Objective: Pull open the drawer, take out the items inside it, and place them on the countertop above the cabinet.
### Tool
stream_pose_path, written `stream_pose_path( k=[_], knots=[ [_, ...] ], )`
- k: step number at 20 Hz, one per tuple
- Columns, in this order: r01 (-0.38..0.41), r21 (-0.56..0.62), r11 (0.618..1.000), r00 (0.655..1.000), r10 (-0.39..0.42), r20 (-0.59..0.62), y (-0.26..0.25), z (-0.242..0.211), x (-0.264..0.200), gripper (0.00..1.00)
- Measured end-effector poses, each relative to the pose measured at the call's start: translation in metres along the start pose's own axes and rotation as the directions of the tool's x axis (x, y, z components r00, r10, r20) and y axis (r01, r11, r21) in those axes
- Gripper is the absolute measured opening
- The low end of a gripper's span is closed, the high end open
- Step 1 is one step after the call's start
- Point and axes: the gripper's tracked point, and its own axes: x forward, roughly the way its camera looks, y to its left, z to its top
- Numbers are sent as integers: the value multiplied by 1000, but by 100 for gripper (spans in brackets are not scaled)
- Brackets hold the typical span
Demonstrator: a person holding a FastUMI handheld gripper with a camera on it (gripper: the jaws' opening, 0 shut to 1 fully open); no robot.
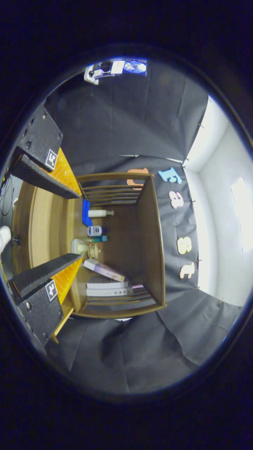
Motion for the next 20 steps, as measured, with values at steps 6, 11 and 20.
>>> stream_pose_path(
  k=[6,11,20],
  knots=[
    [114,-35,993,990,-117,-76,-38,-83,-19,98],
    [152,-27,988,978,-154,-142,-53,-140,-12,98],
    [172,-34,985,966,-175,-188,-50,-161,12,98]
  ],
)
